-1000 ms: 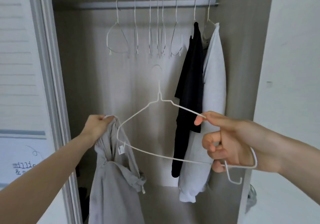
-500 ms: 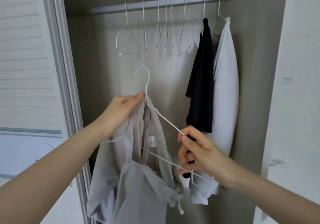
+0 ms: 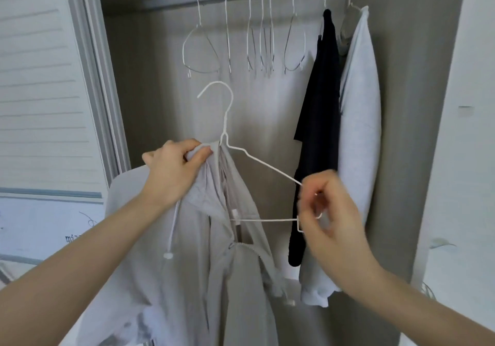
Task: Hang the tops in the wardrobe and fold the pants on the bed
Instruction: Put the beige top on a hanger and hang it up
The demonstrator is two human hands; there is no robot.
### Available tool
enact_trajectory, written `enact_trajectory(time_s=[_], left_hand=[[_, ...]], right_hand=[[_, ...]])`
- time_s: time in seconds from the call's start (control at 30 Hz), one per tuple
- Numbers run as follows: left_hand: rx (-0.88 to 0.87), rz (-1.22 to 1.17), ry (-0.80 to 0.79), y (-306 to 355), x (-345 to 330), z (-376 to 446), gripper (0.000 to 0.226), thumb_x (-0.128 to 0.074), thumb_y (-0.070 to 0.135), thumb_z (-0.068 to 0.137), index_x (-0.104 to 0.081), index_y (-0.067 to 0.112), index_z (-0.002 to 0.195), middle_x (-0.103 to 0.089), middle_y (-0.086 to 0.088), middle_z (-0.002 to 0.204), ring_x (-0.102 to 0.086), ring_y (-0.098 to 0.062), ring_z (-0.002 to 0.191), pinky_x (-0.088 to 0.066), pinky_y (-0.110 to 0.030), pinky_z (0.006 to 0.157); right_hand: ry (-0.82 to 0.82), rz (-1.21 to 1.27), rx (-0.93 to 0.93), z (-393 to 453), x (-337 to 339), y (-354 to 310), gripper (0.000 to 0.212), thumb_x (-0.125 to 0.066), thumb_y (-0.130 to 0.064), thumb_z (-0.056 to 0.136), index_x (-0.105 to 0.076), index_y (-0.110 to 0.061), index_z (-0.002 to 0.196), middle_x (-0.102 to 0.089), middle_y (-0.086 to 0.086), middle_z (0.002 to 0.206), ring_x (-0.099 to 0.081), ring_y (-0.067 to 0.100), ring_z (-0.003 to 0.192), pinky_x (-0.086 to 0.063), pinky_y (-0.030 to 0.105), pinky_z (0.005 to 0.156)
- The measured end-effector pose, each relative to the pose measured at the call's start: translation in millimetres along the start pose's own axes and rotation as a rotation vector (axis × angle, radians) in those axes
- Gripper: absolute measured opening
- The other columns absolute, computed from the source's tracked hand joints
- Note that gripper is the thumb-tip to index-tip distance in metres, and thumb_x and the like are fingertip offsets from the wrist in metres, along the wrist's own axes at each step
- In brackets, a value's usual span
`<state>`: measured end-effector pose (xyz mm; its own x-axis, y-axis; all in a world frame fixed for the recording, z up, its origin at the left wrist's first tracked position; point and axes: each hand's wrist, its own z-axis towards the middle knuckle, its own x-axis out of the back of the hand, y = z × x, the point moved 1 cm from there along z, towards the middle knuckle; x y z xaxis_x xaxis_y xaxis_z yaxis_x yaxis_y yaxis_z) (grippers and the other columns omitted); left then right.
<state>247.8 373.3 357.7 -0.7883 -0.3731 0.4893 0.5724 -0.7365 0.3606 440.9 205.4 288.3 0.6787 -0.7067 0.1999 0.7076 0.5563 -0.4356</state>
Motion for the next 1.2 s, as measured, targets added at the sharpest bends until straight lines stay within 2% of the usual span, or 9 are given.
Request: enact_trajectory(time_s=[0.17,0.27,0.47,0.53,0.6,0.67,0.87,1.07,1.2], left_hand=[[0.101,-0.199,0.01,6.0,-9.6,4.3,0.038,-0.057,0.038,0.095,-0.057,0.021,0.061,-0.05,0.003,0.06,-0.046,-0.019,0.068,-0.031,-0.039,0.076],[0.093,-0.263,0.065,4.0,-6.5,4.9,0.028,-0.058,0.035,0.094,-0.066,0.018,0.074,-0.061,0.0,0.071,-0.052,-0.019,0.073,-0.044,-0.046,0.083],[0.041,-0.282,0.057,-11.9,1.3,4.8,0.032,-0.055,0.043,0.089,-0.068,0.017,0.076,-0.065,-0.004,0.074,-0.06,-0.023,0.077,-0.047,-0.051,0.084],[0.033,-0.243,0.08,-19.9,3.2,2.9,0.032,-0.055,0.042,0.09,-0.068,0.018,0.075,-0.064,-0.002,0.071,-0.058,-0.017,0.072,-0.045,-0.044,0.08],[0.068,-0.219,0.119,-28.7,7.9,4.5,0.028,-0.057,0.038,0.093,-0.069,0.018,0.077,-0.065,-0.002,0.074,-0.059,-0.021,0.076,-0.045,-0.047,0.084],[0.093,-0.254,0.117,-38.2,15.3,4.9,0.025,-0.058,0.037,0.094,-0.07,0.021,0.078,-0.066,0.002,0.075,-0.059,-0.019,0.077,-0.045,-0.049,0.086],[-0.1,0.056,0.106,-57.4,27.9,-17.1,0.029,-0.053,0.045,0.095,-0.072,0.025,0.086,-0.063,0.008,0.073,-0.053,-0.021,0.083,-0.029,-0.038,0.083],[-0.188,0.109,-0.057,-35.4,11.3,-32.4,0.032,-0.051,0.045,0.091,-0.072,0.024,0.079,-0.058,0.008,0.067,-0.05,-0.018,0.078,-0.029,-0.038,0.075],[-0.269,0.066,-0.059,-4.0,-12.2,-42.9,0.046,-0.065,0.031,0.092,-0.037,0.037,0.056,-0.037,0.017,0.053,-0.041,-0.017,0.069,-0.028,-0.035,0.069]], right_hand=[[-0.697,-0.052,-0.465,-29.1,-46.1,20.3,0.051,-0.062,-0.015,0.087,-0.041,-0.023,0.133,-0.051,-0.01,0.126,-0.054,0.004,0.106,-0.045,0.02,0.09],[-0.877,0.342,-0.768,-32.6,-49.3,25.8,0.047,-0.067,-0.013,0.084,-0.051,-0.011,0.127,-0.058,-0.002,0.103,-0.056,0.004,0.076,-0.046,0.018,0.066],[-1.059,0.107,-0.275,-37.5,-39.6,14.1,0.021,-0.069,-0.026,0.087,-0.064,-0.014,0.104,-0.048,-0.008,0.107,-0.045,0.013,0.107,-0.037,0.023,0.096],[-1.076,0.368,-0.434,-34.9,-33.5,3.9,0.029,-0.063,-0.03,0.09,-0.062,-0.011,0.111,-0.054,-0.005,0.108,-0.05,0.013,0.105,-0.038,0.025,0.094],[-1.216,0.486,-0.521,-35.1,-27.1,-0.5,0.03,-0.053,-0.035,0.095,-0.056,-0.033,0.124,-0.057,-0.02,0.121,-0.051,0.007,0.116,-0.038,0.024,0.1],[-1.389,0.158,-0.314,-36.7,-19.2,9.0,0.034,-0.044,-0.045,0.098,-0.035,-0.067,0.122,-0.038,-0.054,0.116,-0.038,0.002,0.121,-0.027,0.031,0.111],[-1.211,-0.707,0.022,0.9,20.5,54.8,0.034,-0.041,-0.052,0.097,-0.043,-0.037,0.127,-0.039,-0.012,0.099,-0.039,0.015,0.098,-0.032,0.03,0.091],[-0.938,-0.345,-0.006,43.5,4.8,42.0,0.008,-0.052,-0.016,0.097,-0.059,-0.015,0.095,-0.04,-0.006,0.086,-0.039,-0.004,0.079,-0.033,0.014,0.074],[-0.749,0.08,-0.193,50.7,-30.3,19.5,0.012,-0.052,-0.009,0.092,-0.056,-0.009,0.08,-0.05,-0.007,0.076,-0.045,0.002,0.076,-0.034,0.021,0.071]])
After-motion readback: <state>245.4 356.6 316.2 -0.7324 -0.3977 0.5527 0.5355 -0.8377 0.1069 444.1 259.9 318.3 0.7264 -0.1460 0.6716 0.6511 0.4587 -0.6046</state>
